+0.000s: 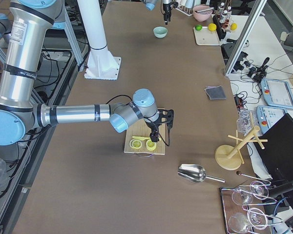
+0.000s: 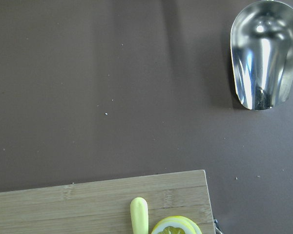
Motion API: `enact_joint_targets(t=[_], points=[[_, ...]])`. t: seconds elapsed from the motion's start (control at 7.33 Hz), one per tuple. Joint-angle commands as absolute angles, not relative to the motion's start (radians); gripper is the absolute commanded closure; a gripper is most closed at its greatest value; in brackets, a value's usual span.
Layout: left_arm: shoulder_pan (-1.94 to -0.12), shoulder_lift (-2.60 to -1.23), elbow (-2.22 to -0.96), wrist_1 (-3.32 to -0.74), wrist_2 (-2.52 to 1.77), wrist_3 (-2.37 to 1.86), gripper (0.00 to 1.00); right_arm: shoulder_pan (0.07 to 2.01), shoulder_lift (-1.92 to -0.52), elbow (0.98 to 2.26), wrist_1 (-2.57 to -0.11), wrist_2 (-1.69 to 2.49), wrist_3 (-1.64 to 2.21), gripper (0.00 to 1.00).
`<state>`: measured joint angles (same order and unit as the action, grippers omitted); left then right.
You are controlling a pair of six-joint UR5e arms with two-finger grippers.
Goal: Place spoon in bowl
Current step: 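Reach the left gripper down to the rim of the pale green bowl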
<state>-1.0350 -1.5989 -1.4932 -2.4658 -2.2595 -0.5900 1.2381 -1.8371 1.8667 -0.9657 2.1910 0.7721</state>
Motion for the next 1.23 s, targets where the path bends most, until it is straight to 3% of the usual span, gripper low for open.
enact_joint_targets(t=[0.0,0.14,0.41,0.55,1.09], points=[[-1.003,-1.600,-1.474,-2.505,-2.273,-0.604,0.02,1.236,-1.836,1.867,-0.962,2.189,0.773,0.00],[-0.982,-1.598,-1.467,-2.528,-2.270,-0.604,0.09,1.235,-1.836,1.867,-0.962,2.187,0.773,0.00],[-0.969,-1.591,-1.465,-2.539,-2.266,-0.614,0.78,1.235,-1.835,1.867,-0.962,2.186,0.773,0.00],[-0.969,-1.591,-1.465,-2.539,-2.267,-0.612,0.98,1.235,-1.833,1.867,-0.963,2.184,0.773,0.00],[-0.966,-1.652,-1.560,-2.522,-2.359,-0.758,1.00,1.235,-1.833,1.867,-0.963,2.178,0.775,0.00]])
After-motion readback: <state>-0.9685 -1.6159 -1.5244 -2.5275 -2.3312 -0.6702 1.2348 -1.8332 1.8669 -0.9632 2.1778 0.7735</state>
